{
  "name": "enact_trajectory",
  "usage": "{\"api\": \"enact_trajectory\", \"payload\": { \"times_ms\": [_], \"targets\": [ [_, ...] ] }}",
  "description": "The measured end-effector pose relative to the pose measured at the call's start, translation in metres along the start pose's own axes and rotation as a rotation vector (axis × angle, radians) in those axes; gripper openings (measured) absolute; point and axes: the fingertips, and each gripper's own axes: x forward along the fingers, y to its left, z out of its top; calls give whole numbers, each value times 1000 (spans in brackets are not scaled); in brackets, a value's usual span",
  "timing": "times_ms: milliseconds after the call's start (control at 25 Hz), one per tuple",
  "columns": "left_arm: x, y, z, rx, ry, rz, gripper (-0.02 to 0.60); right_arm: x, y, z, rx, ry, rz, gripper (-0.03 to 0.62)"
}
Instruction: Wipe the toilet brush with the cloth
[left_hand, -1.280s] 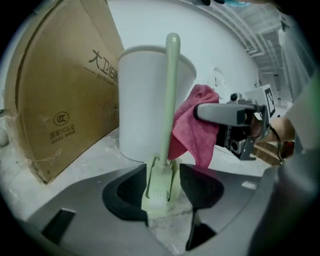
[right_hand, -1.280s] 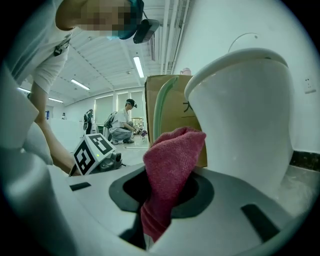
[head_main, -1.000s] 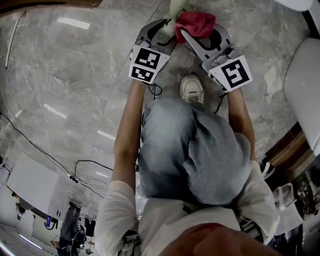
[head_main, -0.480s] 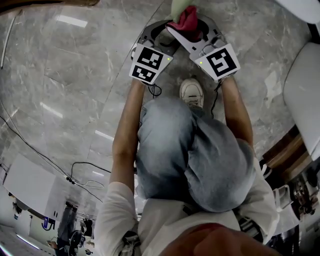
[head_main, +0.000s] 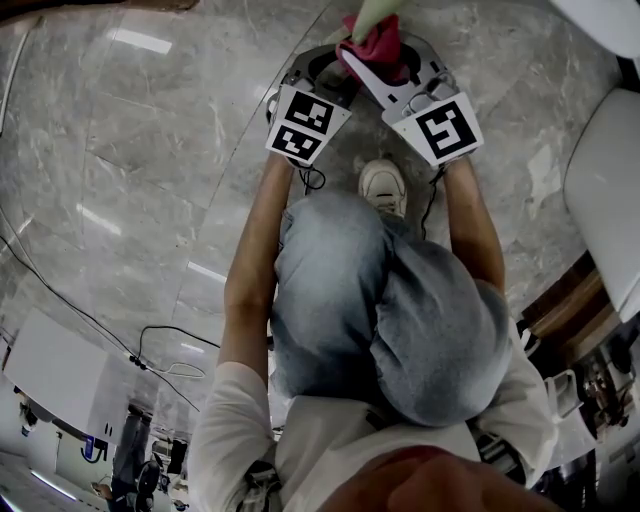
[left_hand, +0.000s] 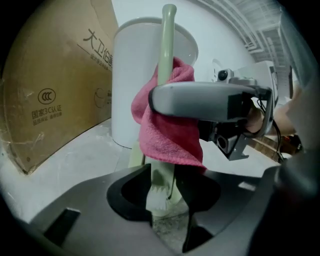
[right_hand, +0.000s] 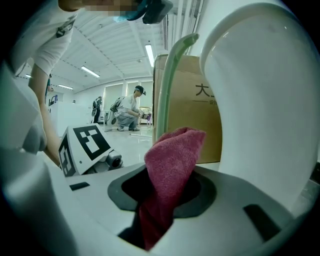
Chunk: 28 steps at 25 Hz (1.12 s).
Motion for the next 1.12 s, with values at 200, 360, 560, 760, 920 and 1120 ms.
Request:
{"api": "enact_trajectory", "payload": {
  "times_ms": [200,360,560,760,920,1120],
  "targets": [
    [5,4,-8,-11,28,15,130,-2,3,14,-14,-25,6,114],
    [8,4,-11,-16,30,11,129,-5,6,24,-1,-53,9,112],
    [7,4,-12,-12,32,9,129,-7,9,45,22,-89,9,110],
    [9,3,-16,-15,30,6,129,-12,10,61,56,-120,16,110],
    [11,0,-15,-15,31,3,129,-22,8,81,71,-147,20,110],
    [13,0,-18,-17,32,-3,129,-29,4,102,93,-176,22,110]
  ]
}}
